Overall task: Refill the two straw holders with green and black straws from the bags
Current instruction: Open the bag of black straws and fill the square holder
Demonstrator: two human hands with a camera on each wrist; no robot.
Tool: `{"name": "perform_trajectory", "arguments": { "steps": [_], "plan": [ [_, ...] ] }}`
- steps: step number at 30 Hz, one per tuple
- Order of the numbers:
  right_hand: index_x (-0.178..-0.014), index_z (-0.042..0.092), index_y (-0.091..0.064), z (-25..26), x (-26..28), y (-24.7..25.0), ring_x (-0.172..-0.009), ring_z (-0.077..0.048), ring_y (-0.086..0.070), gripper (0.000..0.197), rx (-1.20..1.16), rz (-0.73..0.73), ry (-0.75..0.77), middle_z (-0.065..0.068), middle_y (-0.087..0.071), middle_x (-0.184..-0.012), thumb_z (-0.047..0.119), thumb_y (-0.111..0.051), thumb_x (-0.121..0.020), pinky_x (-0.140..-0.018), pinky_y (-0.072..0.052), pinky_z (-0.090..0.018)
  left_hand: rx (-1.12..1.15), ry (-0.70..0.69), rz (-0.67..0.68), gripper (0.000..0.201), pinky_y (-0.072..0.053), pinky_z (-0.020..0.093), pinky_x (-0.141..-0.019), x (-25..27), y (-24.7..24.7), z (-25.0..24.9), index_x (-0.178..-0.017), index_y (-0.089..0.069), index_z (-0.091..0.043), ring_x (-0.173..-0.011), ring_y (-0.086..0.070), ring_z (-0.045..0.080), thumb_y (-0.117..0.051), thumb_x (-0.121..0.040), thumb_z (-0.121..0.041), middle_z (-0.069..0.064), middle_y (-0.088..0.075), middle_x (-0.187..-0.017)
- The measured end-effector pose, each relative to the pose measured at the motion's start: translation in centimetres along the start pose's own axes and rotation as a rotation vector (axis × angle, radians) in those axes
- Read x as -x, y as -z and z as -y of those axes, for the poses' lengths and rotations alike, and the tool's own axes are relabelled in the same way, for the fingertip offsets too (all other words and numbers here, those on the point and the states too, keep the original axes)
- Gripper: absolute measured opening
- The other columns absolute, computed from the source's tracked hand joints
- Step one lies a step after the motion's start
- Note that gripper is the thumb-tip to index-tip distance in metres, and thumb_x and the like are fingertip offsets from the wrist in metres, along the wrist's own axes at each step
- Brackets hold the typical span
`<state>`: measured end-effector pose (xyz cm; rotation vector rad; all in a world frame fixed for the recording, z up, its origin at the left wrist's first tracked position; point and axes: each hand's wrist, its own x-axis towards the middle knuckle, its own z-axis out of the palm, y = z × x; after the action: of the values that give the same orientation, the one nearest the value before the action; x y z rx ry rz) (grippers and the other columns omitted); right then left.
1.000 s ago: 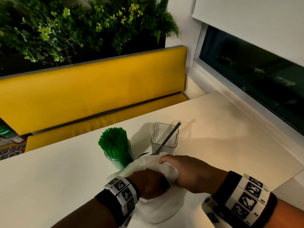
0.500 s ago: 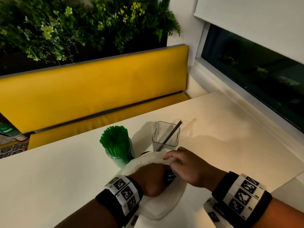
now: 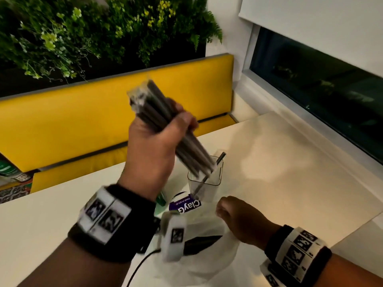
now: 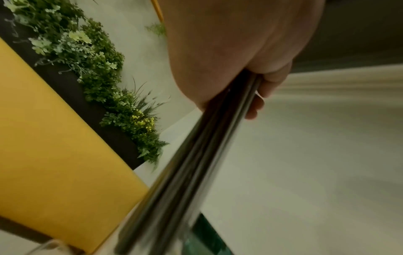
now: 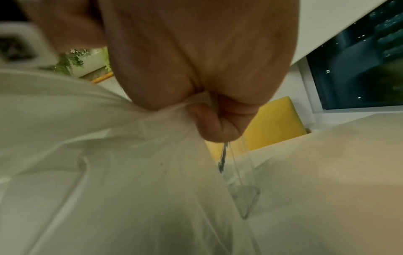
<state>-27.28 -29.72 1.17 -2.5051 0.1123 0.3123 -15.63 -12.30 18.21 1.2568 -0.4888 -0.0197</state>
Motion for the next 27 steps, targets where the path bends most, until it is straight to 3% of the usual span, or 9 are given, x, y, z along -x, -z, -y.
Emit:
{"name": "perform_trajectory", "arguments": {
  "steps": [4, 10, 13, 15, 18, 20, 23, 25, 27],
  "plan": [
    [-0.098, 0.027, -0.058, 0.4, 0.0, -0.4, -0.086, -0.010, -0.054, 0.014, 0.002, -0.011, -0.010, 0.009, -0.057, -0.093, 0.033, -0.046, -0.100, -0.081, -0.049, -0.027, -0.110, 0.077, -0.159, 0.005, -0.057, 0.037, -0.078, -2.9, -2.1, 5.5, -0.094, -0.063, -0.006, -0.079, -0.067, 0.023, -0.066, -0.090, -0.005, 0.016, -0.068, -0.084],
    [-0.104, 0.027, -0.060, 0.8, 0.5, 0.3, -0.091, -0.010, -0.056, 0.019, -0.035, 0.004, -0.046, 0.007, -0.058, -0.100, 0.039, -0.045, -0.101, -0.085, -0.049, -0.026, -0.524, 0.494, -0.106, 0.021, -0.057, 0.039, -0.078, -1.9, -1.1, 15.5, -0.086, -0.065, -0.023, -0.080, -0.068, 0.021, -0.080, -0.075, -0.033, 0.002, -0.072, -0.088],
    [-0.105, 0.026, -0.060, 0.4, 0.5, 0.7, -0.091, -0.010, -0.055, 0.020, -0.044, -0.002, -0.038, 0.007, -0.057, -0.100, 0.038, -0.044, -0.101, -0.083, -0.046, -0.023, -0.891, 0.606, 0.086, 0.052, -0.056, 0.047, -0.086, -1.7, -0.3, 16.8, -0.105, -0.063, -0.021, -0.097, -0.064, 0.031, -0.081, -0.061, -0.042, 0.009, -0.066, -0.107],
    [-0.105, 0.027, -0.060, 0.3, 0.4, 0.9, -0.090, -0.010, -0.055, 0.019, -0.049, -0.015, -0.037, 0.008, -0.057, -0.100, 0.038, -0.045, -0.101, -0.082, -0.045, -0.021, -0.929, 0.723, 0.160, 0.087, -0.053, 0.046, -0.093, -1.7, 0.3, 16.5, -0.139, -0.040, -0.025, -0.114, -0.055, 0.035, -0.085, -0.065, -0.034, 0.014, -0.048, -0.134],
    [-0.106, 0.028, -0.060, 0.0, 0.2, 1.3, -0.090, -0.009, -0.055, 0.019, -0.050, -0.034, -0.025, 0.010, -0.056, -0.098, 0.038, -0.046, -0.100, -0.082, -0.044, -0.020, -0.870, 0.667, 0.216, 0.116, -0.045, 0.033, -0.094, -1.3, 0.8, 13.3, -0.154, -0.005, -0.036, -0.130, -0.044, 0.032, -0.086, -0.071, -0.025, 0.010, -0.025, -0.153],
    [-0.107, 0.028, -0.059, -0.1, 0.0, 1.4, -0.090, -0.009, -0.055, 0.018, -0.051, -0.042, -0.006, 0.012, -0.055, -0.097, 0.039, -0.046, -0.100, -0.080, -0.044, -0.020, -1.014, 0.458, 0.333, 0.104, -0.045, 0.032, -0.097, -0.4, 0.8, 10.0, -0.152, -0.013, -0.038, -0.130, -0.044, 0.021, -0.083, -0.075, -0.030, 0.002, -0.028, -0.151],
    [-0.106, 0.029, -0.059, -0.1, -0.2, 1.4, -0.090, -0.009, -0.056, 0.017, -0.055, -0.075, 0.040, 0.009, -0.060, -0.100, 0.038, -0.046, -0.100, -0.081, -0.048, -0.025, -1.193, 0.106, 0.596, 0.032, -0.052, 0.029, -0.087, 2.5, 0.8, 5.5, -0.120, -0.054, -0.034, -0.099, -0.058, 0.006, -0.064, -0.089, -0.037, -0.009, -0.057, -0.115],
    [-0.108, 0.031, -0.059, 0.2, -0.2, 1.4, -0.091, -0.008, -0.057, 0.019, -0.080, -0.105, 0.063, 0.009, -0.062, -0.102, 0.039, -0.044, -0.100, -0.082, -0.048, -0.024, -1.242, 0.092, 0.867, 0.015, -0.053, 0.032, -0.078, 5.3, 0.7, 4.5, -0.100, -0.060, -0.029, -0.082, -0.059, 0.008, -0.048, -0.096, -0.038, -0.009, -0.063, -0.095],
    [-0.107, 0.033, -0.059, 0.8, -0.2, 1.3, -0.091, -0.003, -0.057, 0.020, -0.144, -0.100, 0.105, 0.012, -0.062, -0.101, 0.042, -0.043, -0.101, -0.080, -0.046, -0.020, -1.302, 0.211, 1.096, 0.024, -0.052, 0.034, -0.082, 8.6, 1.0, 6.3, -0.104, -0.062, -0.024, -0.088, -0.062, 0.017, -0.040, -0.101, -0.033, -0.002, -0.066, -0.101]
  ]
}}
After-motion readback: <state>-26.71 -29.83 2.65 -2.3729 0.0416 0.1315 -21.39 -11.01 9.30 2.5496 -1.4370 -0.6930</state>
